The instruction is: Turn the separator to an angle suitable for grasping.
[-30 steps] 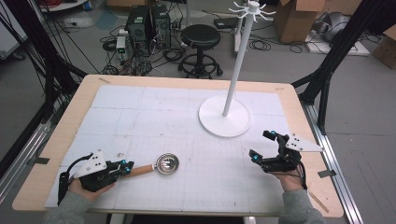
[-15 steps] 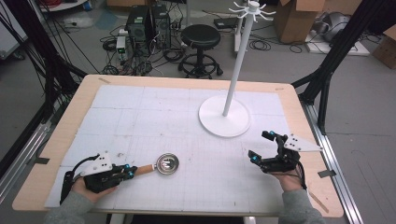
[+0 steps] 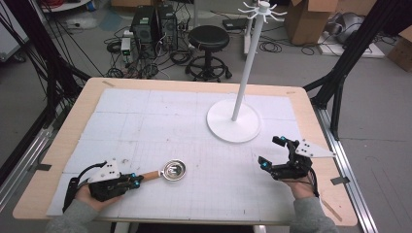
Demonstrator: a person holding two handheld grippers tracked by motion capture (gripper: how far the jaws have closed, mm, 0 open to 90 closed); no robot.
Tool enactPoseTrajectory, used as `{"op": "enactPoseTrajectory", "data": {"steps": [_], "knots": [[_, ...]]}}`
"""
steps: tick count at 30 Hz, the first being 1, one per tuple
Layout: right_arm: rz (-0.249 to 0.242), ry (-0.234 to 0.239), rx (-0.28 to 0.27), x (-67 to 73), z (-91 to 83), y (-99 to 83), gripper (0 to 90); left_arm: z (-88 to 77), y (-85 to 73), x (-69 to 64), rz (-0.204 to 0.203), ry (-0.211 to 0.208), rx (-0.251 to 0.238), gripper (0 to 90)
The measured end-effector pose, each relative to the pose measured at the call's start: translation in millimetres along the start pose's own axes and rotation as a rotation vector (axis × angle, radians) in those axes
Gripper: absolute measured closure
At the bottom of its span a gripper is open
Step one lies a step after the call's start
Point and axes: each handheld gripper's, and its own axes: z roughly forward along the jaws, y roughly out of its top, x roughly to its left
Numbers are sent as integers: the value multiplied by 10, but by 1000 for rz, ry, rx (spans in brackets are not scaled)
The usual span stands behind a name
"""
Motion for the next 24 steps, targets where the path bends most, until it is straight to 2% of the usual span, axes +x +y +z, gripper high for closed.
{"op": "enactPoseTrajectory", "data": {"steps": [10,12,14,19,24], "knots": [[-2,5,2,6,2,0,14,12,1,22,-7,15,2,897],[-5,5,3,6,4,-1,14,13,1,33,-14,18,3,897],[-1,5,4,12,4,-1,14,26,-1,42,-30,42,25,897],[-2,5,7,12,-1,-2,14,55,7,77,-63,49,53,897],[-7,8,13,17,2,-4,14,56,12,119,-85,74,46,897]]}}
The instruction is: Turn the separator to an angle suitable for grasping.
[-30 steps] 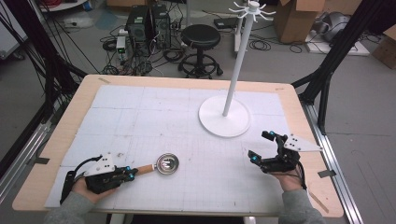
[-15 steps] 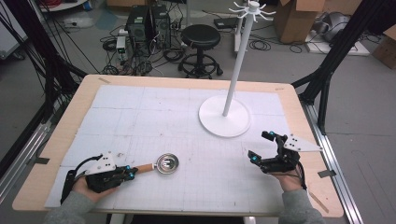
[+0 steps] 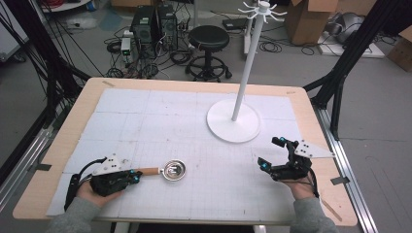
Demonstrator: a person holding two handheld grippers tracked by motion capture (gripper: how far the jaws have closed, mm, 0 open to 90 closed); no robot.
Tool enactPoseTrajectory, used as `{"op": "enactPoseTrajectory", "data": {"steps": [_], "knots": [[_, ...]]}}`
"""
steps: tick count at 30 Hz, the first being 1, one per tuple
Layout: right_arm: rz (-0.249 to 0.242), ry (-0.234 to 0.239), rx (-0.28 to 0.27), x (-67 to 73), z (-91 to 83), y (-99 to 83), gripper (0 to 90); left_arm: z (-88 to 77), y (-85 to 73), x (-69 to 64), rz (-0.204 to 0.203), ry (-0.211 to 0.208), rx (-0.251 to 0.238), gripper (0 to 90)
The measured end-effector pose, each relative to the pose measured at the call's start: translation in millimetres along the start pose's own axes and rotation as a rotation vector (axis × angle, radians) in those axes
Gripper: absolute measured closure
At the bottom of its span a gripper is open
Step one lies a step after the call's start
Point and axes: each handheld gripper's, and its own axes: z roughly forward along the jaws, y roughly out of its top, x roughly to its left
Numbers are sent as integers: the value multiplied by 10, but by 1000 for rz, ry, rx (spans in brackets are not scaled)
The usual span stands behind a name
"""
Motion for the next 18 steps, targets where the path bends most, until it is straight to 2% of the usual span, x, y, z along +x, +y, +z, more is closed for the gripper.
{"op": "enactPoseTrajectory", "data": {"steps": [4,5,9,11,18], "knots": [[-5,-3,3,6,0,-3,14,14,9,50,-32,18,6,897],[0,-3,7,13,-2,-4,14,24,15,62,-38,34,9,897],[-8,-5,3,10,-2,-2,14,40,35,87,-20,63,13,897],[-6,-2,1,9,-7,-1,14,65,49,141,-51,75,22,897],[0,-7,4,21,-19,-2,14,90,78,204,-48,103,17,897]]}}
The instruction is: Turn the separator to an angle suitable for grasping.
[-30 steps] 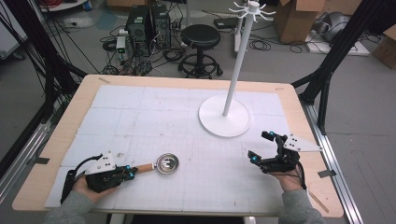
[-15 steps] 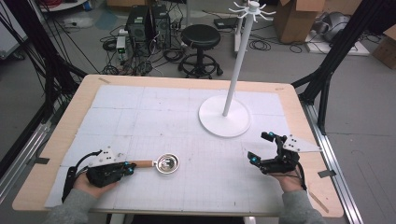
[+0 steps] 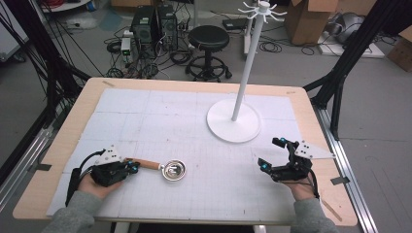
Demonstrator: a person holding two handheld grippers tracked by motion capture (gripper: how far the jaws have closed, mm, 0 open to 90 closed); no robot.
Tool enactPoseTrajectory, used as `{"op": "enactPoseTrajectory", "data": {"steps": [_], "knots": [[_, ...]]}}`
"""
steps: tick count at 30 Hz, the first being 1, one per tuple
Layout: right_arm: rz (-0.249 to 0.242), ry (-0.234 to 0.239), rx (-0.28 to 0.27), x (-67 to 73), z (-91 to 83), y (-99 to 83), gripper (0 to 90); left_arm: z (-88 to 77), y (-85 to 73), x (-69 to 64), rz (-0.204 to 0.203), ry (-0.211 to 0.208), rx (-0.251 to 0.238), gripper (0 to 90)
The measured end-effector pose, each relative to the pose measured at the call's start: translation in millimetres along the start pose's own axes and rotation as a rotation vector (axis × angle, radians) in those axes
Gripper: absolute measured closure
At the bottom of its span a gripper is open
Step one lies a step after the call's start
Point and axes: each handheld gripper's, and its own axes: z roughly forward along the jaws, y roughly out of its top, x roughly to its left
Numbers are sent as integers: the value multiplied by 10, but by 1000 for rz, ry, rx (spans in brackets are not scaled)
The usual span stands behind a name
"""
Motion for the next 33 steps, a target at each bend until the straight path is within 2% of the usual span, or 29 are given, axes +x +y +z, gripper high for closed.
{"op": "enactPoseTrajectory", "data": {"steps": [4,15,19,25,33], "knots": [[-3,-4,-4,-2,-4,-4,14,46,29,24,-12,18,13,897],[-3,-10,0,8,-6,-16,14,157,113,49,-9,63,19,897],[0,-12,-1,9,-11,-19,14,201,145,72,-27,77,15,897],[8,-12,-1,14,-18,-20,14,239,173,140,-87,87,9,896],[4,-6,0,19,-6,-22,14,297,218,171,-91,111,10,897]]}}
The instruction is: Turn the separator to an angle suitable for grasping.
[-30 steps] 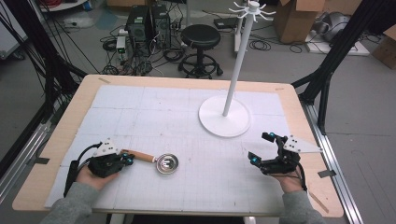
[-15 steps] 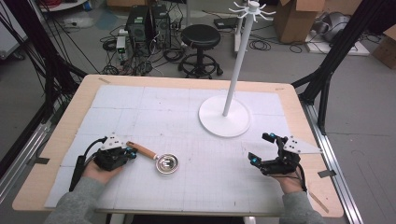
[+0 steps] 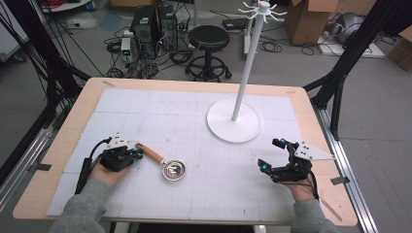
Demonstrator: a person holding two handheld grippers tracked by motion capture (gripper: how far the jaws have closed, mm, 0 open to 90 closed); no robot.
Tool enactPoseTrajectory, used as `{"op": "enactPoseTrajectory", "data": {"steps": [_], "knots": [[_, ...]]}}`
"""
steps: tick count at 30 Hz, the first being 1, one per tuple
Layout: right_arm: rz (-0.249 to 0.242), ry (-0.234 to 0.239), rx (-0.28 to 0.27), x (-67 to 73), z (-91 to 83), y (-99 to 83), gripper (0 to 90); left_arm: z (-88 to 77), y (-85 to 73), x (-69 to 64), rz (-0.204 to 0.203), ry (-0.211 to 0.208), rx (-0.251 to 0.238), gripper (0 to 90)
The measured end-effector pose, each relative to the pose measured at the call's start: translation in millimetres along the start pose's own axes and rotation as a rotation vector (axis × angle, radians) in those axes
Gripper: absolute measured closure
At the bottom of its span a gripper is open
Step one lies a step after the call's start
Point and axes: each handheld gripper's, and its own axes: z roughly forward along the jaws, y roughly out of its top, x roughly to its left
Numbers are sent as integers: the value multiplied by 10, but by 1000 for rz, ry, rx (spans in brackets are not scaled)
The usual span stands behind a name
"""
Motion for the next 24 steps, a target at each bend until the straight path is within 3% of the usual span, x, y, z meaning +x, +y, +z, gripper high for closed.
{"op": "enactPoseTrajectory", "data": {"steps": [8,13,16,24], "knots": [[-1,-1,0,-10,0,-1,14,79,65,16,-4,25,-17,896],[-1,0,3,-18,6,-5,14,100,81,51,-37,31,-32,897],[-4,2,4,-17,10,-7,14,99,89,44,-16,30,-33,897],[4,4,2,-26,4,-13,14,37,252,-91,15,-22,-106,897]]}}
